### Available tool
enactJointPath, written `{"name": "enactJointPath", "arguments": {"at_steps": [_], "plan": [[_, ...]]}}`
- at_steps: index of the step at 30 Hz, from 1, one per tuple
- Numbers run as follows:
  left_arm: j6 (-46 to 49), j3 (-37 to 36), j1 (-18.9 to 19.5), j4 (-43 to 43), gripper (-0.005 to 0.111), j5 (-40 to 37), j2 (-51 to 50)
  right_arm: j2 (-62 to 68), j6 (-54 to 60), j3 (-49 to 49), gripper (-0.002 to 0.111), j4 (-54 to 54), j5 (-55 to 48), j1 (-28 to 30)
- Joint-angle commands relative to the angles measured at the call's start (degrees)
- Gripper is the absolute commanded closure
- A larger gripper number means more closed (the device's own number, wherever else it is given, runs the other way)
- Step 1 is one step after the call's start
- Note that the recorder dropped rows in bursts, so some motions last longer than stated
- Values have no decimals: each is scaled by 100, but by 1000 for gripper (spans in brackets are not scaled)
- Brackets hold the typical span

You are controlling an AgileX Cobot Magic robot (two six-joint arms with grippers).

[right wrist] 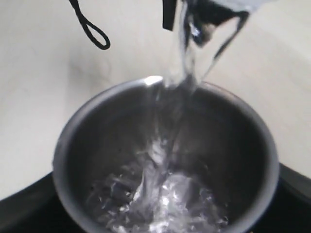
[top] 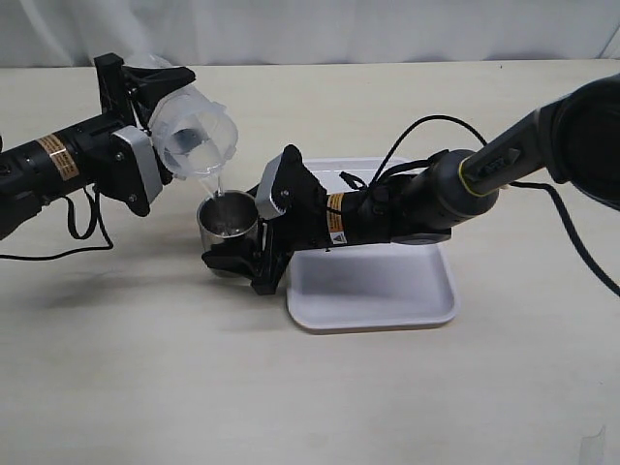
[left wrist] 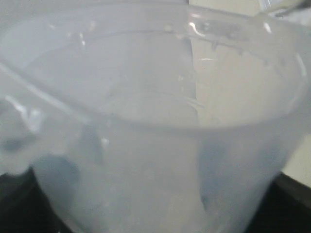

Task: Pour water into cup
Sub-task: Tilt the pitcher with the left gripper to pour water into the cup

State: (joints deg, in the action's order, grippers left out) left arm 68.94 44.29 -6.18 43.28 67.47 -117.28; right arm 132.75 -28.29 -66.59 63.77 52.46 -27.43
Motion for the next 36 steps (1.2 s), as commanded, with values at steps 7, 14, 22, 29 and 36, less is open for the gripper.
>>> {"name": "enactJointPath", "arguments": {"at_steps": [7, 14, 22, 29, 36], "plan": [[358, 51, -153, -345, 107, 250, 11, -64, -28, -1, 104, 11, -25, -4], [646, 51, -153, -345, 107, 250, 11, -64, -28, -1, 104, 11, -25, -4], [1059, 51, -153, -345, 107, 250, 11, -64, -28, -1, 104, 11, -25, -4], [1338, 51, -187, -332, 107, 250, 11, -64, -28, -1, 104, 11, -25, -4], [1388, 51, -188, -292, 107, 250, 11, -64, -28, -1, 104, 11, -25, -4]]}}
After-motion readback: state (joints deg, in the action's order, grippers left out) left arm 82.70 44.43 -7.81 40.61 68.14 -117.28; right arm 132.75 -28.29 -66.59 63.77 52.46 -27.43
